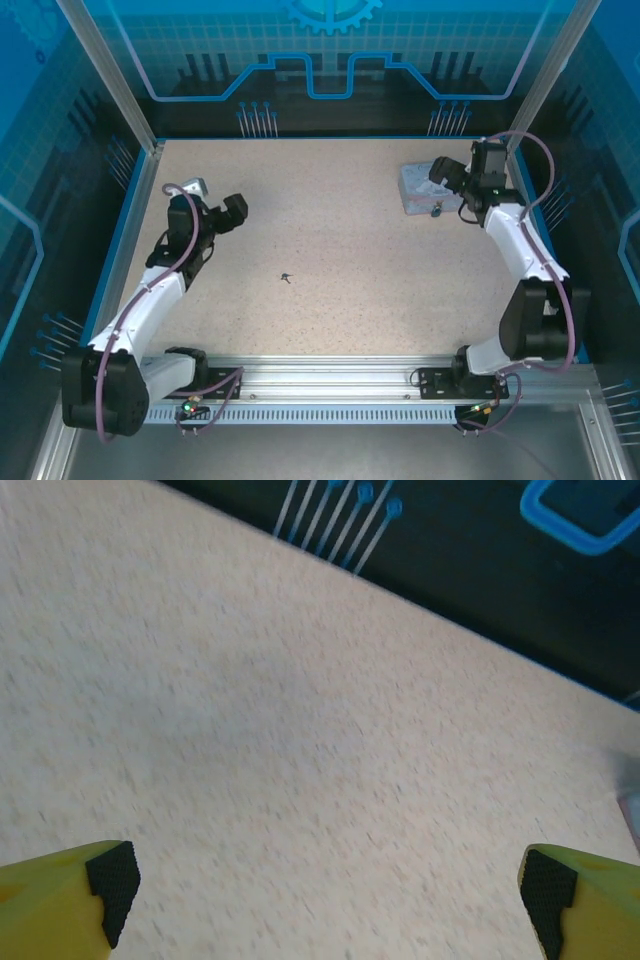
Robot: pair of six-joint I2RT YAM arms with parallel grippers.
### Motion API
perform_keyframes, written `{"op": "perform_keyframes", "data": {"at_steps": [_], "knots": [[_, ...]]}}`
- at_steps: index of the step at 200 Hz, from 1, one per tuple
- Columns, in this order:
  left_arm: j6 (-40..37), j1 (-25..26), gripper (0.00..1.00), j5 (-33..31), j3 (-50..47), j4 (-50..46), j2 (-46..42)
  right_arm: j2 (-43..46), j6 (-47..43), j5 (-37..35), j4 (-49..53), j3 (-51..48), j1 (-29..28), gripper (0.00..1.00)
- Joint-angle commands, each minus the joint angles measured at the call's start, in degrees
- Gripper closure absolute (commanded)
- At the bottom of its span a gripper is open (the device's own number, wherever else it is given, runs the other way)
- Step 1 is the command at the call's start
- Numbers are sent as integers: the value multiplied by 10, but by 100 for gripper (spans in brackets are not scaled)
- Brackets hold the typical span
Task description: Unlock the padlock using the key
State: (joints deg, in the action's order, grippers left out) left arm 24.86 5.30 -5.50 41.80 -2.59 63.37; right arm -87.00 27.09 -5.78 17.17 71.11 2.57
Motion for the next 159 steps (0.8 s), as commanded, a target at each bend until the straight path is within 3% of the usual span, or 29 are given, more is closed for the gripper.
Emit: {"op": "perform_keyframes", "data": {"at_steps": [1, 66, 130, 159], "knots": [[60, 35, 1, 33, 34, -105, 6, -65, 42, 53, 73, 72, 34, 0], [76, 153, 1, 38, 103, -132, 84, -299, 92, 118, 173, 312, 107, 3], [84, 180, 1, 44, 151, -138, 147, -498, 70, 175, 261, 537, 109, 15], [88, 183, 1, 47, 161, -139, 169, -535, 55, 211, 271, 569, 92, 21]]}}
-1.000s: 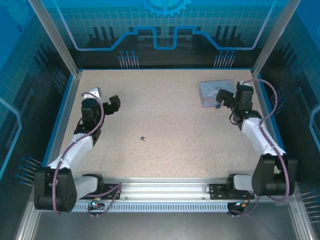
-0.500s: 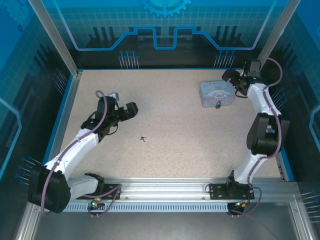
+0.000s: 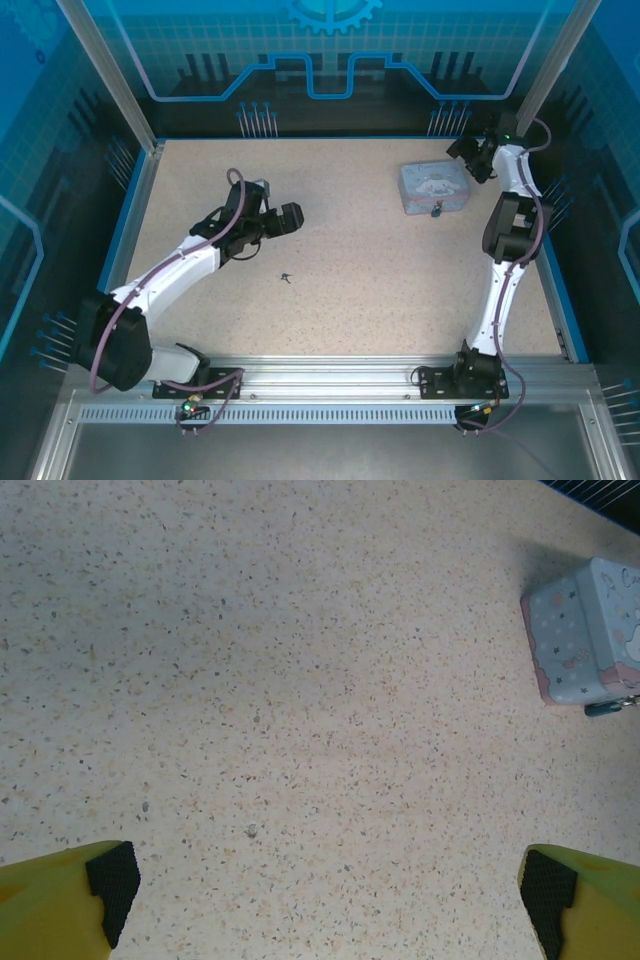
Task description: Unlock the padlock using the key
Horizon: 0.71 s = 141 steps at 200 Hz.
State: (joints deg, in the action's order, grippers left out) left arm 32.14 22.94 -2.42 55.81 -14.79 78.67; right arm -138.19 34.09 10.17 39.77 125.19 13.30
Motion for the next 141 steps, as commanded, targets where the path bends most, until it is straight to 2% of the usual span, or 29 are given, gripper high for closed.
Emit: {"op": "perform_keyframes", "data": {"at_steps": [1, 52, 109, 120, 141], "knots": [[16, 6, 1, 16, 21, -17, 17, -23, -16, 52, 45, 28, -16, 21], [24, 8, 1, 27, 37, -16, 35, 24, -44, 58, 24, -44, -75, 29], [36, 12, 1, 35, 39, -15, 45, 195, -5, 66, -75, -298, -159, 33], [39, 14, 1, 36, 35, -13, 45, 237, 5, 68, -98, -351, -180, 30], [47, 20, 1, 38, 23, -8, 45, 322, 27, 48, -135, -452, -217, 16]]}}
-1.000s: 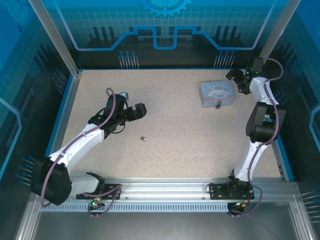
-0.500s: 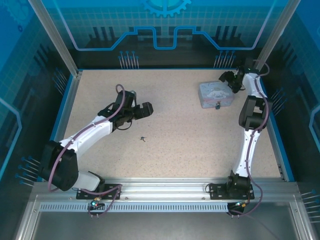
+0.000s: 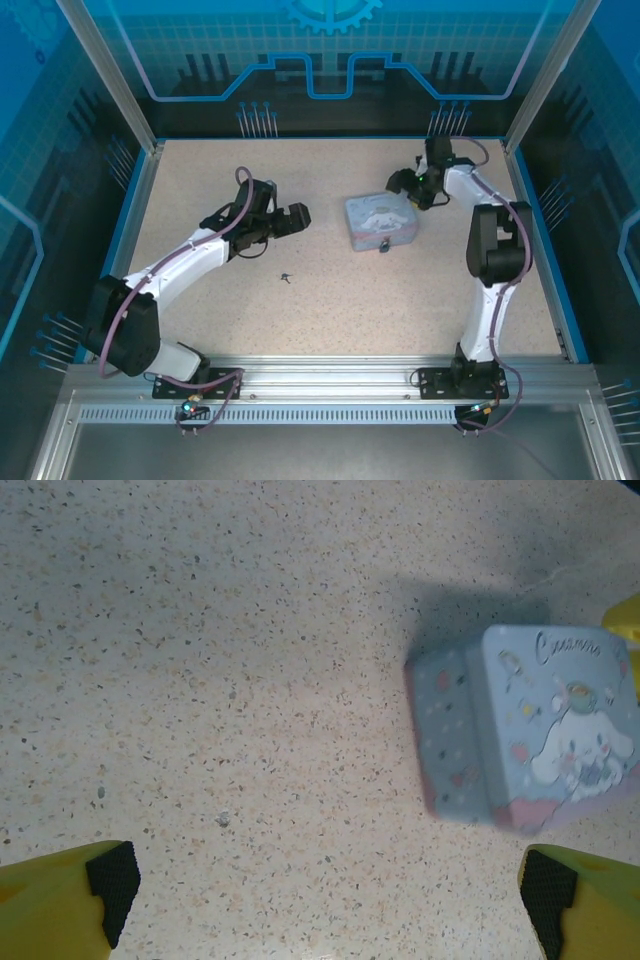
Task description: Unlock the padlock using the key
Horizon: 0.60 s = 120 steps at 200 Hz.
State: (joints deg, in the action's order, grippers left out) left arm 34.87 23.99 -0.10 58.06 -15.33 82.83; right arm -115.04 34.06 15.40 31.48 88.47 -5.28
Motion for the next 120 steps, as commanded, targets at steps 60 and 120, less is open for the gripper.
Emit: {"op": "perform_keyframes", "data": {"at_steps": [60, 120], "knots": [[57, 40, 1, 31, -38, 54, 17, 262, 38, -66, -68, -248, -59, 10], [88, 57, 1, 52, -8, 82, 81, 259, 21, -64, -87, -274, -58, 12]]}}
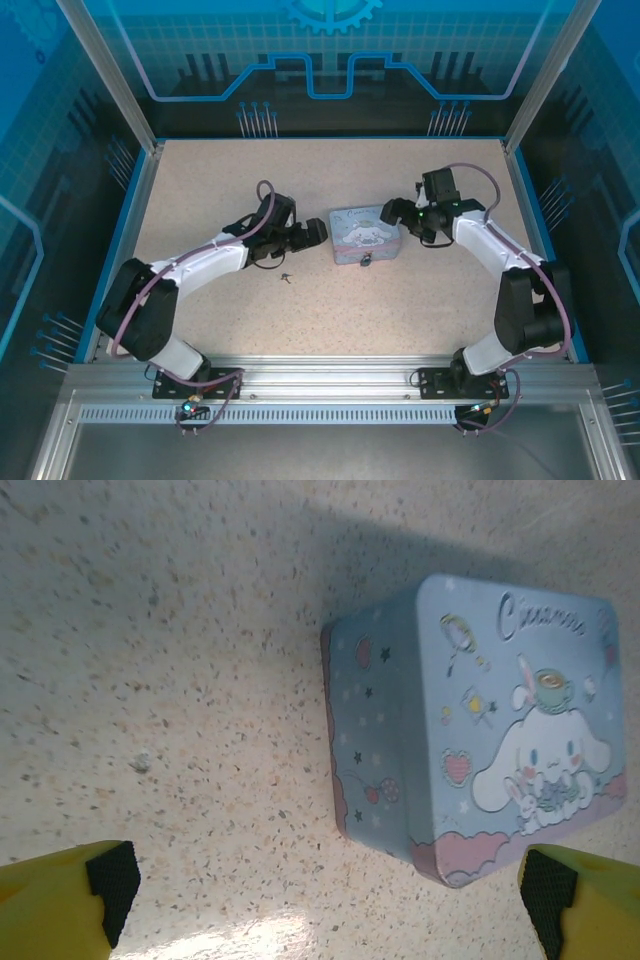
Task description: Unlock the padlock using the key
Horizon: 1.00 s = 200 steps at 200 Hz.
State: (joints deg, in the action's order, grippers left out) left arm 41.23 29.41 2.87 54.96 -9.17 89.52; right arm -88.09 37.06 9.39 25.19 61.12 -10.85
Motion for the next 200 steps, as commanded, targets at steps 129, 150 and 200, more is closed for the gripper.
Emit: {"op": "perform_keyframes", "data": {"at_steps": [129, 150, 200], "knots": [[11, 2, 1, 17, 47, 11, 34, -79, 38, -6, -50, 33, -121, 16], [9, 2, 1, 8, 44, 8, 35, -65, 45, -12, -55, 18, -130, 16], [13, 2, 1, 12, 45, 19, 46, -47, 42, -24, -47, 14, -133, 14]]}}
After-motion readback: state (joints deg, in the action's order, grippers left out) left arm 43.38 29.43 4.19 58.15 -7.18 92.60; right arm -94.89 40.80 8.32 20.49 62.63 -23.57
